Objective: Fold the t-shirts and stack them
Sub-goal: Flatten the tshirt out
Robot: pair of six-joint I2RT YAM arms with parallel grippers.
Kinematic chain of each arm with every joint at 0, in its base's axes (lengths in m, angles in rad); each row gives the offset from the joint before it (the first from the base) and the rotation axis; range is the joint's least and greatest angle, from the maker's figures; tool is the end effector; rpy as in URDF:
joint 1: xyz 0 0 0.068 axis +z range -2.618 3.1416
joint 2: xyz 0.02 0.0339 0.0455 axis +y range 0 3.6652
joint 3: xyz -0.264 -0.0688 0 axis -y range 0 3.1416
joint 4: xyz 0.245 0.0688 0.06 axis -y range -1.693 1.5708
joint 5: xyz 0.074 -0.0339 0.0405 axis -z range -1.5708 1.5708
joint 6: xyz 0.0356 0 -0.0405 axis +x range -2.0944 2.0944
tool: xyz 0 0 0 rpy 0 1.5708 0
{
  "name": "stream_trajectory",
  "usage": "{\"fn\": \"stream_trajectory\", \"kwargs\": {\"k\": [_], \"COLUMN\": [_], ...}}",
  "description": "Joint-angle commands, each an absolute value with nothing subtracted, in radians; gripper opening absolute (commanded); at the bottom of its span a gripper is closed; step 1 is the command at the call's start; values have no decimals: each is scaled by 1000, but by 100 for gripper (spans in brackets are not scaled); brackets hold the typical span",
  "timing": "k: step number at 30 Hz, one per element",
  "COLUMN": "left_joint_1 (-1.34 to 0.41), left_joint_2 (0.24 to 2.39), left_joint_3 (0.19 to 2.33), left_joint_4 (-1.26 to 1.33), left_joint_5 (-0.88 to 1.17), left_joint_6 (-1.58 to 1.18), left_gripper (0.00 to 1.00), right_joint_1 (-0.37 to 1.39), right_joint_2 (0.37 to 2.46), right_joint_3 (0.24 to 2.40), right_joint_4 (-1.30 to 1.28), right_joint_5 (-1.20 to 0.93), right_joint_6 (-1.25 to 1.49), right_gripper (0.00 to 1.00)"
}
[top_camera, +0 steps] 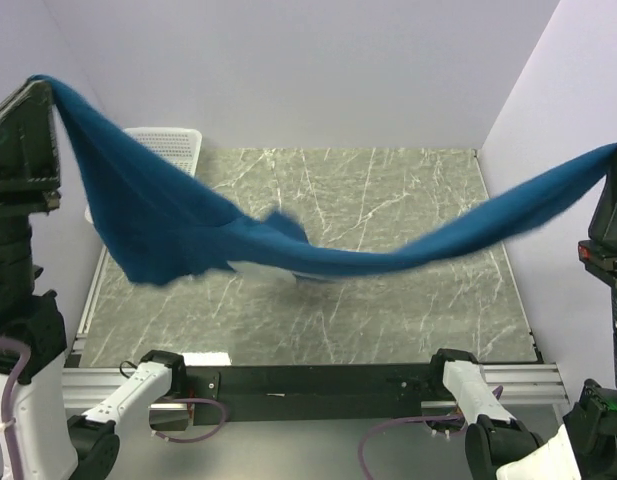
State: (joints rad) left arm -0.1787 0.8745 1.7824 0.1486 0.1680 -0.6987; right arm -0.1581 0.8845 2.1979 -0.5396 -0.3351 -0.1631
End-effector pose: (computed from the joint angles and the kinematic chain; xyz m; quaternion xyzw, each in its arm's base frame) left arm 0.0066 -0.0072 0.6411 0.0133 0.2658 -0.4287 0.8634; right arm -0.0633 0.0219 0.6451 -0.1547 0.3822 -0.0814 0.9074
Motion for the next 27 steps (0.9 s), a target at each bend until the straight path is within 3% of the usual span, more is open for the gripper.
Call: {"fn": "stream_trajectory", "kwargs": {"k": [1, 8, 13, 18, 22, 27], "left_joint_1": [-181, -181, -187, -213, -218, -227], "left_joint_2": [937, 1008, 1139, 1489, 1863, 2178], "left_joint_3": [1787, 1611, 1392, 1347, 1486, 1822], "left_joint_4": [77, 118, 231, 313, 262, 83], "left_joint_5": [160, 149, 175, 219, 245, 140], "left_joint_6": [-701, -695, -701, -658, -658, -641], "left_gripper": [0, 0, 0, 0, 0, 0], "right_joint_1": [-173, -173, -172, -170, -160, -155], "right_joint_2": [917, 885, 899, 1060, 1328, 1705], "right_joint_3": [2159, 1832, 1386, 1004, 1026, 1263], "right_joint_4": [-604, -525, -379, -59, 26, -47], "right_joint_5": [-290, -328, -448, -468, -411, -341], "right_joint_6": [-140, -158, -183, -172, -196, -210], "right_gripper": [0, 0, 0, 0, 0, 0]}}
